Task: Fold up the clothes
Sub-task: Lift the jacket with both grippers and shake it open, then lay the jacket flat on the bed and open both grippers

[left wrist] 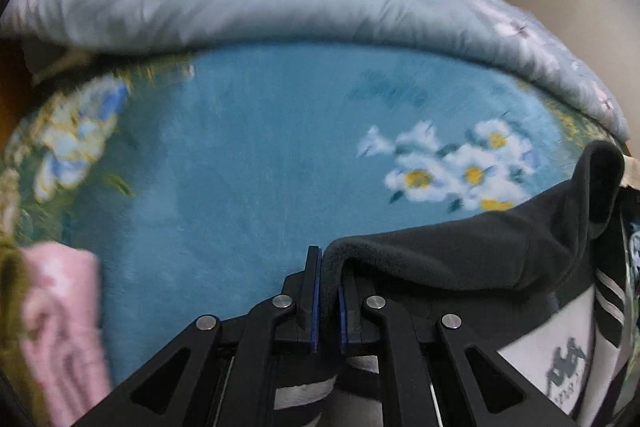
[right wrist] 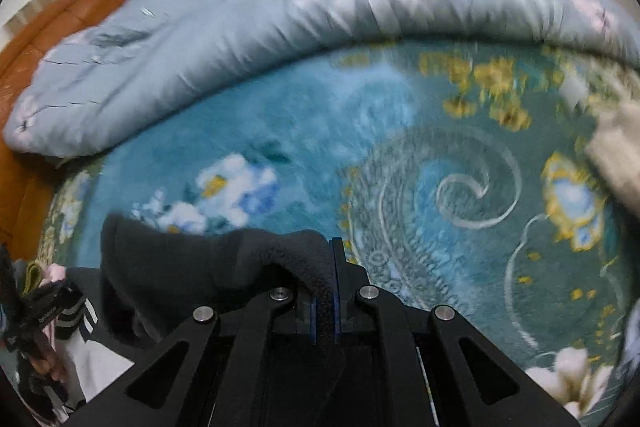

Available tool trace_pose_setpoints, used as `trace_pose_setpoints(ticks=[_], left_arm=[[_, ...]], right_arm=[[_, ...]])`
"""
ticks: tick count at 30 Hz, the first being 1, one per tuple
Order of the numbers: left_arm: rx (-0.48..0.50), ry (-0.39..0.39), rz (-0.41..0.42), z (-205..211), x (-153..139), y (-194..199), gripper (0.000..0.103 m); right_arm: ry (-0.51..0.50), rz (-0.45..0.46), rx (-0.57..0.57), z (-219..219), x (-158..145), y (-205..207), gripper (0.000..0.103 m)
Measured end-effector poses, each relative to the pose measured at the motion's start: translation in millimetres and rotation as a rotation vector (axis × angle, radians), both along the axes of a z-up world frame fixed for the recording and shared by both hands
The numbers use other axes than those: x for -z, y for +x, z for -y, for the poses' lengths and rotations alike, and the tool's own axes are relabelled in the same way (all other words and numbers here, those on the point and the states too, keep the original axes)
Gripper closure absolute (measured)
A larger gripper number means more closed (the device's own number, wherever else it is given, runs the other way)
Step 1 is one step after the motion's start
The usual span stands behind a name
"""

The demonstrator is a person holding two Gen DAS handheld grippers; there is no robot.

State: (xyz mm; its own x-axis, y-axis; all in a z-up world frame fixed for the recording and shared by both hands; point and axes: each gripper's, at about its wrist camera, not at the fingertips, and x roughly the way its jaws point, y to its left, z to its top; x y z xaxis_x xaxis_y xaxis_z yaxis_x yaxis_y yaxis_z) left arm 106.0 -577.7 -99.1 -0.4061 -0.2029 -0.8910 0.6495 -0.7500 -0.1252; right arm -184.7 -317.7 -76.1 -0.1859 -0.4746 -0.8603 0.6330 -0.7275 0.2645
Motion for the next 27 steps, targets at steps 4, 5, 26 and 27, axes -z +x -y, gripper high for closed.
trace_pose_setpoints(ticks=[4,5,26,27], left_arm=[[0.009,0.044,-0.039,-0.9,8.0,6.7,0.089],[0.002,0.058,-0.052,-1.2,4.0,10.6,0.082],[-0.159,-0.003,-0.316,-178.8,-43.5,146.2,0.031],[-0.143,-0.020,-0.308,-190.7,-43.2,146.4,0.031]], right_arm=[[0.019,0.021,0.004,2.8,19.2,-2.1,0.097],[0.018,0.014,-0.004,2.2,17.1,0.1,0.096],[-0.171,0.044,-0.351,-156.1,-15.3,192.3,0.060],[-0.175,0.058,-0.362,-160.7,-11.2,203.2,0.058]])
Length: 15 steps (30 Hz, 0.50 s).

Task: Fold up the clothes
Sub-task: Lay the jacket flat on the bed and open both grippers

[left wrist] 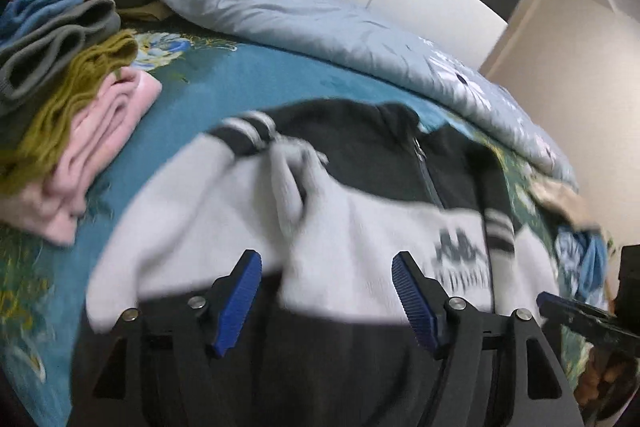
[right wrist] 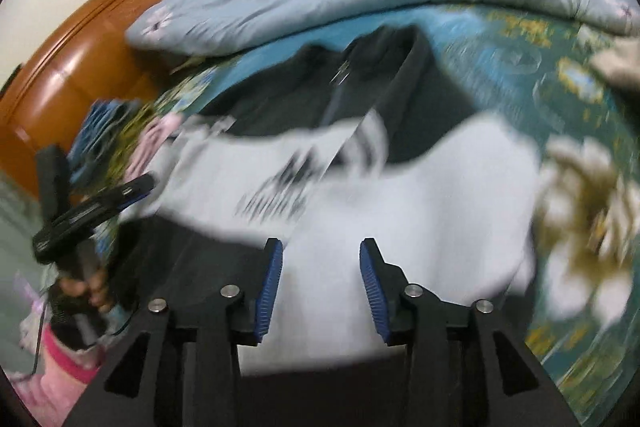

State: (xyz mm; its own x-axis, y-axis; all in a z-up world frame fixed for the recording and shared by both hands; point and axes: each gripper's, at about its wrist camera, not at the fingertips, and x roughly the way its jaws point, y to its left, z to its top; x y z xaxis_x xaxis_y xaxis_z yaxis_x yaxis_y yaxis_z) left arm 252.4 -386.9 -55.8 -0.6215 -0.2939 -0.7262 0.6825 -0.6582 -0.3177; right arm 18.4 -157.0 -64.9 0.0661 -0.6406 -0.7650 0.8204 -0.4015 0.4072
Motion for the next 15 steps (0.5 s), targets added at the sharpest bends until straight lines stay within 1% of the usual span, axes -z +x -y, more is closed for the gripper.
trace_pose_setpoints(ticks=[4,6,7,9,10,12,15], left_arm=[[0.059,-0.066,0.058,-42.3,0.8,1.1,0.029],[0.076,-0.073,0.078,-56.9,3.8,4.8,0.028],[0.084,-0.068,0.087,-63.3,6.4,7.4,0.027],[0.097,-0.058,0.103,-75.4,11.1,12.4,0.027],[0.100,-0.055,0.104,-79.5,11.3,14.6,0.027],[0.107,-0.066,0.095,-86.9,6.6,18.2,0.027],[0.106,-0.085,0.074,-95.4,-3.3,23.4,0.025]], right_arm=[[-0.001,0.041,-0.019,-6.8,15.3,33.9,0.058],[0.003,0.055,-0.011,-7.3,20.6,43.3,0.056],[0.007,0.050,-0.002,-7.9,22.0,47.7,0.053],[0.024,0.014,0.018,-9.3,23.7,57.7,0.049],[0.039,-0.018,0.018,-8.9,24.5,63.9,0.047],[0.071,-0.094,0.012,-8.1,24.4,77.1,0.046],[0.113,-0.177,-0.002,-7.6,26.3,87.5,0.046]])
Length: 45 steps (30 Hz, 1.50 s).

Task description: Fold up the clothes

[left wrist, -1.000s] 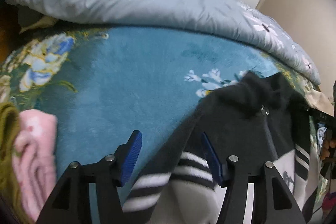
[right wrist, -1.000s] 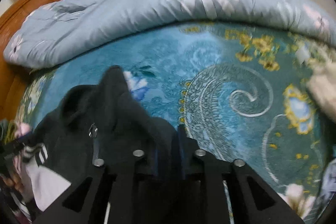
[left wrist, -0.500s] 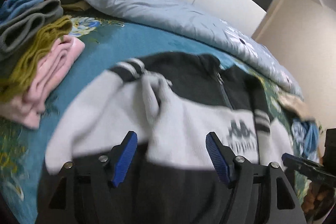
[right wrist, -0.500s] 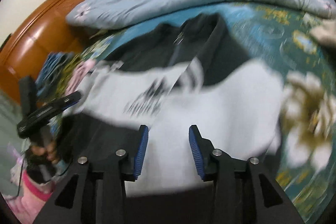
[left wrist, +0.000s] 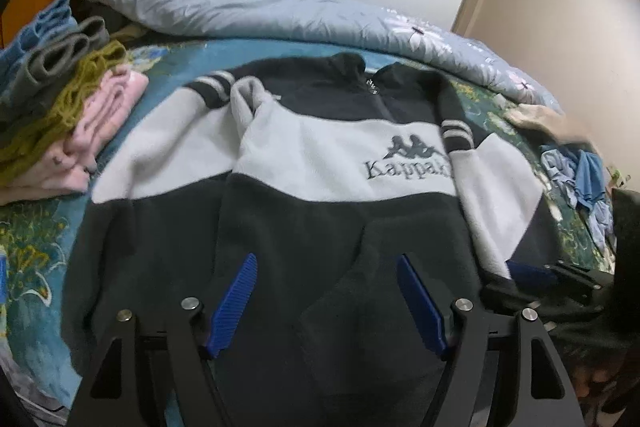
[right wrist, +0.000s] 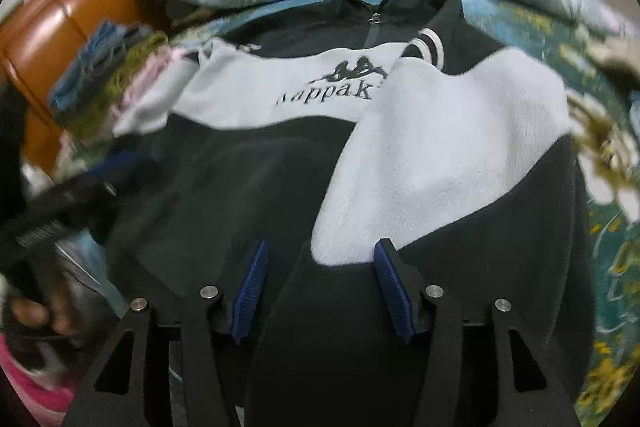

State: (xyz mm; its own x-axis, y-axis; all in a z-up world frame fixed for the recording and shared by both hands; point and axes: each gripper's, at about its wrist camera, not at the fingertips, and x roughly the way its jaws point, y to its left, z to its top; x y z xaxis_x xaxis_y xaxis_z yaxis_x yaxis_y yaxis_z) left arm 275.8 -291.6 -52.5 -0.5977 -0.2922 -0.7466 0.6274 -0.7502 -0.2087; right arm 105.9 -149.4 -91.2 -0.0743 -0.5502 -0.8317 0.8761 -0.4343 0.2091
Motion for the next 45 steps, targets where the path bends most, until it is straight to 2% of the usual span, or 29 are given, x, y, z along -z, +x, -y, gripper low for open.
trace_pose_setpoints(ticks=[2,3,4,6,7,11,14,17,20,23,25,30,33,35,37,39,41,43,45], left_arm=[[-0.003,0.011,-0.015,-2.0,-2.2,4.9,0.025],[-0.006,0.018,-0.018,-2.4,-2.3,6.9,0.024],[-0.010,0.025,-0.019,-2.8,-1.8,8.5,0.024],[-0.020,0.042,-0.010,-3.4,1.0,10.5,0.023],[-0.023,0.052,-0.008,-3.5,2.2,11.5,0.023],[-0.027,0.069,-0.012,-3.9,3.9,14.0,0.023],[-0.029,0.064,-0.007,-3.2,2.6,14.6,0.023],[-0.030,0.064,-0.012,-2.3,1.1,14.8,0.023],[-0.037,0.066,-0.009,0.8,2.7,13.6,0.023],[-0.047,0.087,-0.006,7.6,7.7,10.8,0.023],[-0.055,0.107,-0.007,13.0,10.8,10.0,0.023],[-0.080,0.121,-0.010,25.0,10.8,18.5,0.023],[-0.090,0.136,-0.037,33.3,8.5,31.0,0.023],[-0.103,0.156,-0.054,40.5,9.2,40.7,0.023],[-0.116,0.184,-0.064,46.7,11.9,49.3,0.023],[-0.125,0.224,-0.082,51.2,16.4,58.2,0.023],[-0.112,0.266,-0.095,51.1,22.0,62.0,0.023],[-0.090,0.298,-0.098,47.8,28.3,60.9,0.023],[-0.072,0.319,-0.085,44.9,34.0,57.9,0.023]], right_arm=[[0.019,-0.038,-0.004,-0.9,1.4,4.2,0.046],[0.016,-0.037,0.006,-3.1,1.3,2.7,0.052],[0.016,-0.036,0.028,-6.2,1.3,-0.5,0.066],[-0.001,0.014,0.063,-14.5,1.7,-13.1,0.079],[-0.017,0.055,0.077,-19.4,1.3,-20.1,0.090],[-0.153,0.243,0.153,-50.9,-12.5,-56.9,0.092],[-0.241,0.255,0.248,-85.7,-36.6,-95.2,0.092],[-0.251,0.161,0.378,-124.6,-72.1,-145.1,0.092],[-0.243,0.003,0.511,-159.3,-112.4,-193.6,0.092],[-0.200,-0.137,0.623,-177.3,-133.3,-239.1,0.092],[-0.169,-0.151,0.656,-177.1,-130.9,-266.3,0.092],[-0.036,-0.184,0.705,-153.9,-96.0,-311.0,0.092],[-0.057,-0.157,0.713,-152.4,-88.0,-311.8,0.089],[-0.081,-0.187,0.699,-153.0,-94.8,-304.9,0.082],[-0.105,-0.222,0.696,-155.4,-106.8,-294.3,0.059],[-0.148,-0.241,0.691,-162.6,-117.8,-277.0,0.057],[-0.209,-0.221,0.643,-172.9,-122.6,-248.2,0.057],[-0.248,-0.111,0.500,-174.2,-106.4,-214.5,0.051],[-0.241,0.019,0.353,-169.4,-75.5,-182.4,0.051]])
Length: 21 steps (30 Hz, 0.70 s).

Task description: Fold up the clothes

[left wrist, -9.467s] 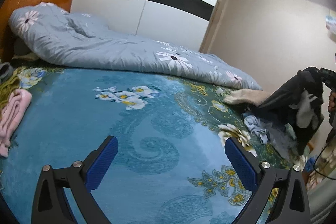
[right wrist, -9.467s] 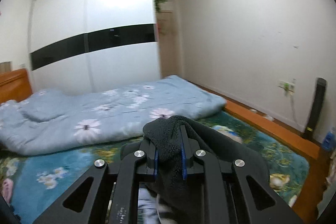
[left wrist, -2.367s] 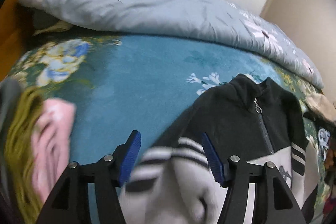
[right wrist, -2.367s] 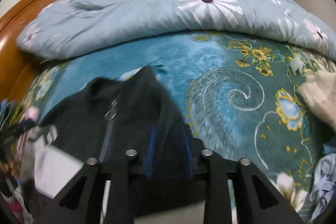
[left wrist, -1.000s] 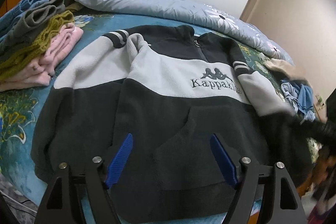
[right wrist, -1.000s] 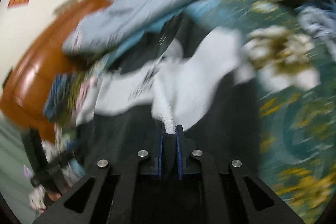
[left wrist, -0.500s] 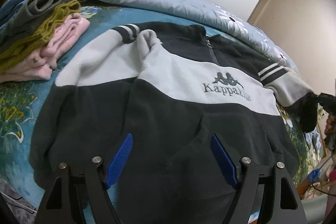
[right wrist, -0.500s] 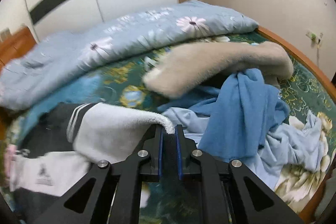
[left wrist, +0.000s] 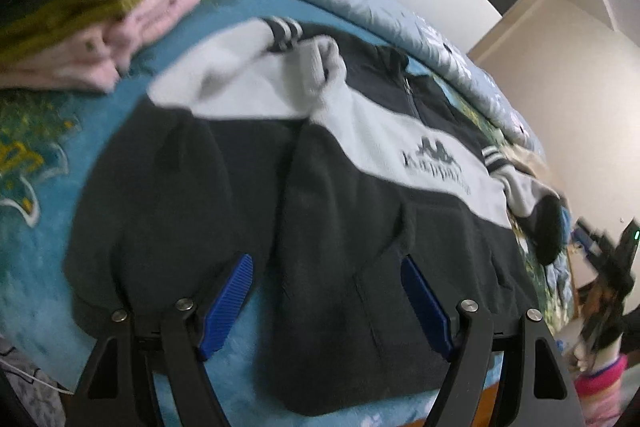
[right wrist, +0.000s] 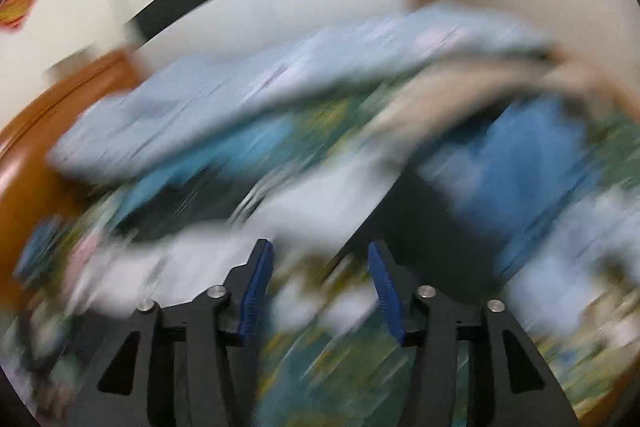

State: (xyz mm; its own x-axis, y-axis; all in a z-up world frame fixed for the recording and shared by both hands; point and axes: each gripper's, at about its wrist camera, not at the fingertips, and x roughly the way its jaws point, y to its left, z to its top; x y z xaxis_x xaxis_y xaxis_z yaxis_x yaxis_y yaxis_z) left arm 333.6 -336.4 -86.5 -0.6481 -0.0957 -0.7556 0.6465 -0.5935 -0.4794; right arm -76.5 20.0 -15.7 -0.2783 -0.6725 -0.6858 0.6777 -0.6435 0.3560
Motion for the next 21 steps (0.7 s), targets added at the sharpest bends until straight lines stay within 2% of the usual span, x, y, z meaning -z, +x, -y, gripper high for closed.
trace_pose_setpoints(ticks=[2,5,10,12,14,15,16,18,21], left_arm=[[0.024,0.018,0.012,-3.8,5.2,-4.5,0.023],[0.050,0.035,0.027,-10.4,10.1,-8.5,0.023],[0.075,0.044,0.046,-18.6,15.4,-7.6,0.023],[0.080,0.049,0.043,-20.3,15.6,-5.4,0.022],[0.079,0.058,0.034,-20.2,15.2,-3.1,0.021],[0.079,0.060,0.032,-19.9,15.1,-2.8,0.021],[0.079,0.062,0.031,-20.0,15.1,-2.6,0.020],[0.080,0.063,0.034,-20.1,14.8,-2.2,0.020],[0.082,0.055,0.044,-21.2,12.7,-0.8,0.020]], right_arm=[[0.005,0.101,-0.116,6.6,33.7,27.1,0.051],[-0.027,0.203,-0.188,13.1,68.8,48.7,0.050],[-0.061,0.331,-0.259,30.1,96.1,67.8,0.048],[-0.040,0.309,-0.294,36.7,91.8,75.5,0.048],[-0.048,0.306,-0.308,37.7,84.5,81.9,0.054],[-0.083,0.326,-0.313,35.7,80.9,84.0,0.066],[-0.116,0.343,-0.314,32.1,76.3,83.8,0.075],[-0.154,0.349,-0.296,24.7,66.3,82.5,0.083],[-0.214,0.335,-0.250,8.9,48.0,75.8,0.084]])
